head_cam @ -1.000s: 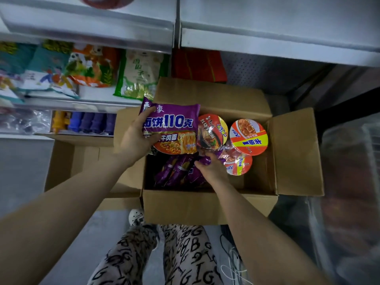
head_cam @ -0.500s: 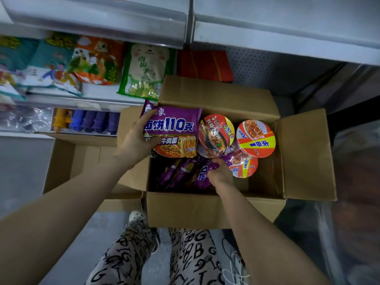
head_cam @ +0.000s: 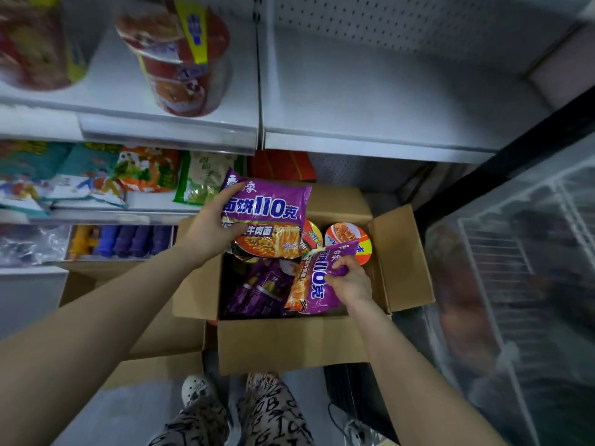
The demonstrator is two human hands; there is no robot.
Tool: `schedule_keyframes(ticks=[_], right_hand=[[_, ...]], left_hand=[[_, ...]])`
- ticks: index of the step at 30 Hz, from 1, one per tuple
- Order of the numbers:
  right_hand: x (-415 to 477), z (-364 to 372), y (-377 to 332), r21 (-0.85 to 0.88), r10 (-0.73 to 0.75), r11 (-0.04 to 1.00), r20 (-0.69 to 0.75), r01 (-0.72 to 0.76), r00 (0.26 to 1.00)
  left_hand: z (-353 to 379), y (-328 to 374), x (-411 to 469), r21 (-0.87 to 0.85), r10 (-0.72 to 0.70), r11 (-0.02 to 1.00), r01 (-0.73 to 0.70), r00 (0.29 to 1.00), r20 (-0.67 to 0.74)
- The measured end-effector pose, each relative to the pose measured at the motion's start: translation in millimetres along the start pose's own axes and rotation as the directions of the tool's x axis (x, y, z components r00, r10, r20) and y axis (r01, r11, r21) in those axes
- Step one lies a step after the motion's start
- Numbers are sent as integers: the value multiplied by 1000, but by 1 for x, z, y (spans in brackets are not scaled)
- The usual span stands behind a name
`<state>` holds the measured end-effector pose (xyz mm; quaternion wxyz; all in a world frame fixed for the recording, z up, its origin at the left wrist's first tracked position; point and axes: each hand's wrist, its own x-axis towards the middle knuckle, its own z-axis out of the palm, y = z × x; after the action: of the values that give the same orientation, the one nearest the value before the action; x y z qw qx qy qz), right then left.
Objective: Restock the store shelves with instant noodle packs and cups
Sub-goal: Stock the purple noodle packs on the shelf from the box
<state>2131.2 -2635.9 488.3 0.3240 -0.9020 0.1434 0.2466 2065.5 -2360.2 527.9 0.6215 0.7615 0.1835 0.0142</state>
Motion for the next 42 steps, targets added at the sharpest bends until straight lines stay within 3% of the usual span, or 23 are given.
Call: schedule_keyframes(ticks=[7, 11, 17, 23, 30, 39, 42], right_hand=[[-42, -66, -38, -3, -208, 978, -75, 208, 975], [-66, -108, -62, -19, -391, 919, -191, 395, 900], [-100, -165, -106, -21, -556, 825, -205, 564, 806], [-126, -201, -157, -34, -672, 736, -158, 676, 724], [-152, -230, -218, -127, -781, 618, -214, 776, 587], [-174, -238, -303, -156, -817, 572, -201, 805, 541], [-179, -238, -334, -213, -854, 519, -182, 828, 488]], left_hand=[[-16, 65, -17, 43, 132, 990, -133, 991, 24], [-24, 104, -23, 42, 189, 981, -190, 982, 21], [-42, 160, -30, 11, 299, 954, -299, 954, 33], [-68, 211, -38, 75, 421, 905, -418, 907, -29], [-107, 251, -46, -30, 492, 866, -499, 862, -120], [-161, 278, -54, -90, 514, 838, -538, 834, -201], [-182, 283, -53, -99, 514, 834, -543, 829, -218]])
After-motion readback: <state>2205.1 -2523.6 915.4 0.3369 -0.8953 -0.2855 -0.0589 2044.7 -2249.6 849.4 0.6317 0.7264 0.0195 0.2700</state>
